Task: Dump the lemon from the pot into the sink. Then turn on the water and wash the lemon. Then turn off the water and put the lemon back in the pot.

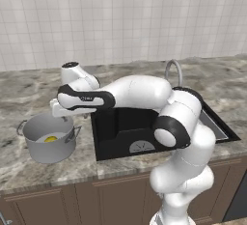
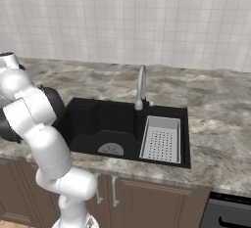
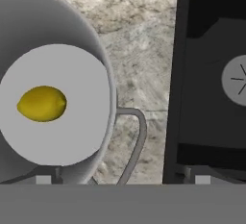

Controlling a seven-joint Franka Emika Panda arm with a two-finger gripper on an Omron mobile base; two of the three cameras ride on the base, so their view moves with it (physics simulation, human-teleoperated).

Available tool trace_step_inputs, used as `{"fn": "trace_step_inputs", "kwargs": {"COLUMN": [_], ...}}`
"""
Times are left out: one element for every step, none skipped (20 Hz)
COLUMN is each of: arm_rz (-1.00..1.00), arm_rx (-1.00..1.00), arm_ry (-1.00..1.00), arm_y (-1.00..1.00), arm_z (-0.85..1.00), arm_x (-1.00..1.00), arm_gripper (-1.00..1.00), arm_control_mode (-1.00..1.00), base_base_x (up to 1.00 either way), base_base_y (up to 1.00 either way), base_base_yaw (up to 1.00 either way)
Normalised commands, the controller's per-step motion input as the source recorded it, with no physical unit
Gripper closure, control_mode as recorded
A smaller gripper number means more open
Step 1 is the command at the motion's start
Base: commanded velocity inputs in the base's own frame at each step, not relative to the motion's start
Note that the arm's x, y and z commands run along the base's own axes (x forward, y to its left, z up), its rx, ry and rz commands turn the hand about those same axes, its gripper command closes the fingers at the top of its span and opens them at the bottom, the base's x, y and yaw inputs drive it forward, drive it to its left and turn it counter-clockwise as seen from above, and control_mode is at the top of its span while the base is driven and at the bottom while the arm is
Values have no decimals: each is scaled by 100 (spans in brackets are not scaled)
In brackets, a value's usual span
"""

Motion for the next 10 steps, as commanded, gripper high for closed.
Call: {"fn": "trace_step_inputs", "kwargs": {"arm_rz": [-1,-1,-1,-2,-4,-5,-5,-5,-6,-6], "arm_rx": [0,0,0,0,0,0,0,0,0,0], "arm_ry": [0,0,0,0,0,0,0,0,0,0], "arm_y": [19,20,17,20,19,19,11,10,1,3], "arm_z": [-31,-31,-32,-24,-26,-29,-29,-31,-30,-26], "arm_x": [15,17,10,4,1,3,6,1,4,1], "arm_gripper": [-100,-100,-100,-100,-100,-100,-100,-100,-100,-100], "arm_control_mode": [-100,-100,-100,-100,-100,-100,-100,-100,-100,-100], "base_base_x": [0,0,0,0,0,0,0,0,0,0], "base_base_y": [0,0,0,0,0,0,0,0,0,0], "base_base_yaw": [0,0,0,0,0,0,0,0,0,0]}}
